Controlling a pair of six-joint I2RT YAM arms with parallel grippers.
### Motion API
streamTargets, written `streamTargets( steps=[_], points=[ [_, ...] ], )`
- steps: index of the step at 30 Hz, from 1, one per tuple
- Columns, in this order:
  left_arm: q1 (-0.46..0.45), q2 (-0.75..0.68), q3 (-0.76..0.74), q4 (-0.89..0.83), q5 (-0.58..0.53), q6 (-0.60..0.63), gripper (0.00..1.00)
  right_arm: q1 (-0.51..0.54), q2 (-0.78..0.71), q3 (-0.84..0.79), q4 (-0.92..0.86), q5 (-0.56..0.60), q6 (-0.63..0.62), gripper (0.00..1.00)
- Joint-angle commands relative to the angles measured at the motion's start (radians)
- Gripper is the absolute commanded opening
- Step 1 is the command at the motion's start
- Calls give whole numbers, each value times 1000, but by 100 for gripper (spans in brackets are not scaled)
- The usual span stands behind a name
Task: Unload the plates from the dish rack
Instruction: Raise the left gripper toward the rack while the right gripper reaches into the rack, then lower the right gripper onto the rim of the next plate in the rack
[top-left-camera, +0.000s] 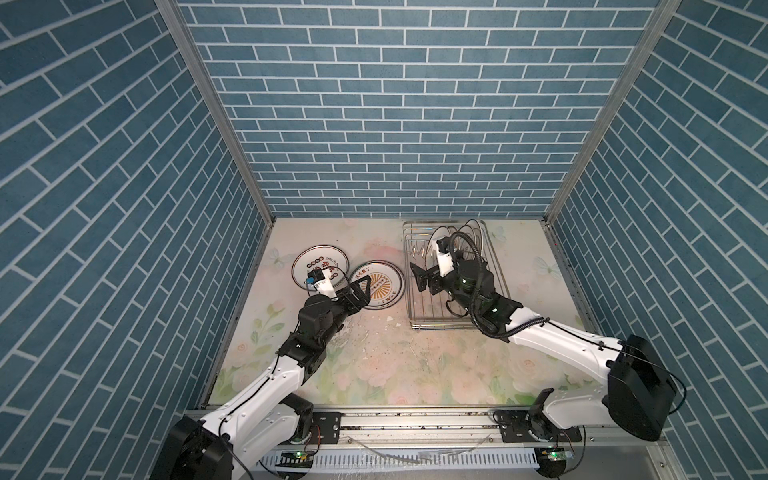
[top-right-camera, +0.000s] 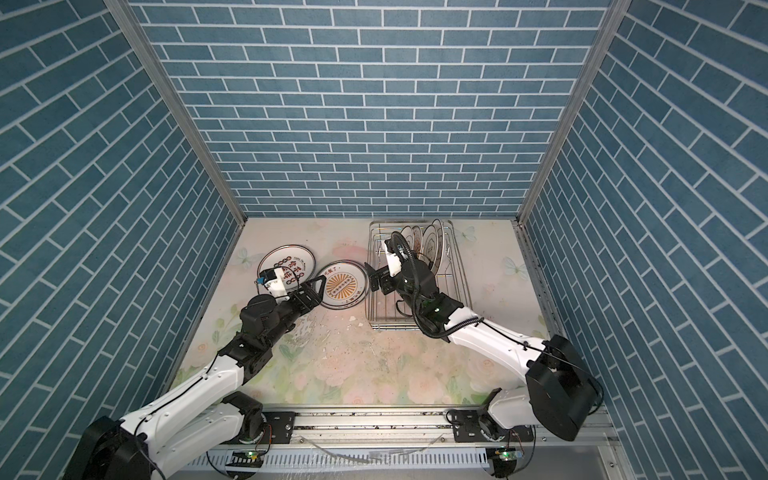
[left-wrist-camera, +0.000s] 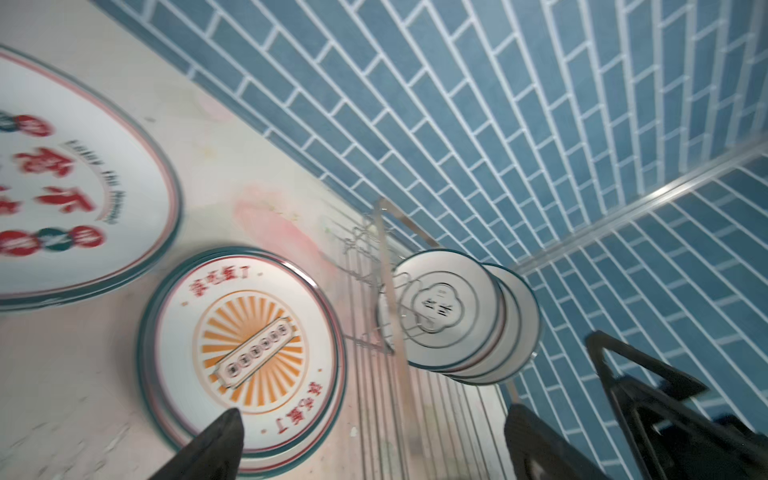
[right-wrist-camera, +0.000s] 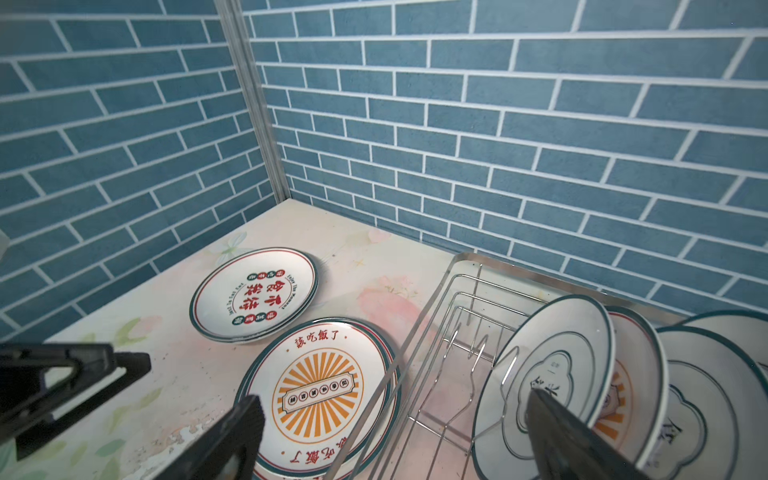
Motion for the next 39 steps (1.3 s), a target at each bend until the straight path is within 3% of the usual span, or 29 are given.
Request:
streamTargets(
  steps=[1,5,7,10,15,18,23,29,39],
  points=[
    [-35,46,-5,310,230,108,100,-54,-58,-9,-87,-6,149,99],
    [-78,102,8,440,331,137,100,-157,-111,-59,-65,-240,225,99],
    [-92,126,26,450,356,143,100,-189,-126,-65,-84,-276,220,96],
    [-128,138,73,361,352,200,100,-216,-134,-57,-142,-246,199,94],
    [-264,150,185,126,242,391,100,-227,-85,11,-269,-65,201,91],
    [-296,190,217,125,239,422,100,-228,-34,66,-316,18,197,82],
    [-301,270,242,190,281,400,100,-231,62,168,-377,127,190,51],
    [-302,340,282,184,259,390,100,-258,188,284,-418,111,186,35],
    [-303,359,279,177,218,395,100,-296,301,390,-477,62,192,28]
  ],
)
